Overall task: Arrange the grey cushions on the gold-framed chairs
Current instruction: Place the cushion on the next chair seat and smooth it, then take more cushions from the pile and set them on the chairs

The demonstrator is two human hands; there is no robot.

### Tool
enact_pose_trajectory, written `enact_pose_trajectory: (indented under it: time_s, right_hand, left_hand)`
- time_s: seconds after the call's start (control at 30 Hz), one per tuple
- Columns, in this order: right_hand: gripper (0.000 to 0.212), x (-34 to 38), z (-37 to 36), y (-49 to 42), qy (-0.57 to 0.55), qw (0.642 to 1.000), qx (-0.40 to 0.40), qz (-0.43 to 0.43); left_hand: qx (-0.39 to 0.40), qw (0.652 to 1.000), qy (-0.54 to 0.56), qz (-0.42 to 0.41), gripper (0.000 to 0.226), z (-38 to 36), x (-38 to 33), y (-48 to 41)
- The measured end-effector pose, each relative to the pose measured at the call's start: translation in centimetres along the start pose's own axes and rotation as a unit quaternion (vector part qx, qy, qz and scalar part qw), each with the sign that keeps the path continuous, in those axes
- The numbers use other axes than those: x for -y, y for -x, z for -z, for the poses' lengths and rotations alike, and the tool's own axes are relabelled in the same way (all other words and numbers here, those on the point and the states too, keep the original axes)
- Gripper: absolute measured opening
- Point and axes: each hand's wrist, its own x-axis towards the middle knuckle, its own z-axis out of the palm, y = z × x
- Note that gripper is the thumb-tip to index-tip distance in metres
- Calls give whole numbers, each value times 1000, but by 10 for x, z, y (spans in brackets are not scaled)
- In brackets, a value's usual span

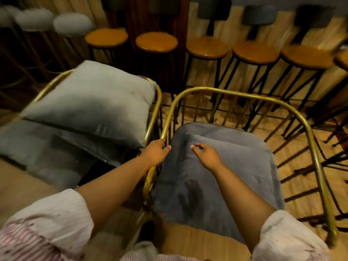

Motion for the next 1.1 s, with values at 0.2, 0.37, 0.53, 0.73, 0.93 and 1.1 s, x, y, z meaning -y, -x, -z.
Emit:
enact_pose_trajectory:
  time_s: [0.2,0.37,0.53,0.73,0.93,1.1]
  right_hand:
    - [38,80,-51,-39,-41,998,29,44]
    - [39,152,-97,-96,-73,995,28,56]
    - [52,200,-149,-177,-148,989,11,-24]
    - [72,218,-193,-250,-204,972,-36,-108]
    - [90,207,-207,-276,-259,954,-53,-139]
    - [114,189,-209,-288,-266,944,-7,-194]
  left_hand:
    - [-67,997,18,22,55,92,52,-12]
    - [-112,993,11,20,58,193,94,-59]
    - [-170,985,-5,26,60,287,142,-127]
    - [-153,981,60,100,76,341,188,-208]
    - [-181,956,190,129,120,345,234,-255]
    - [-160,951,223,143,126,351,237,-262]
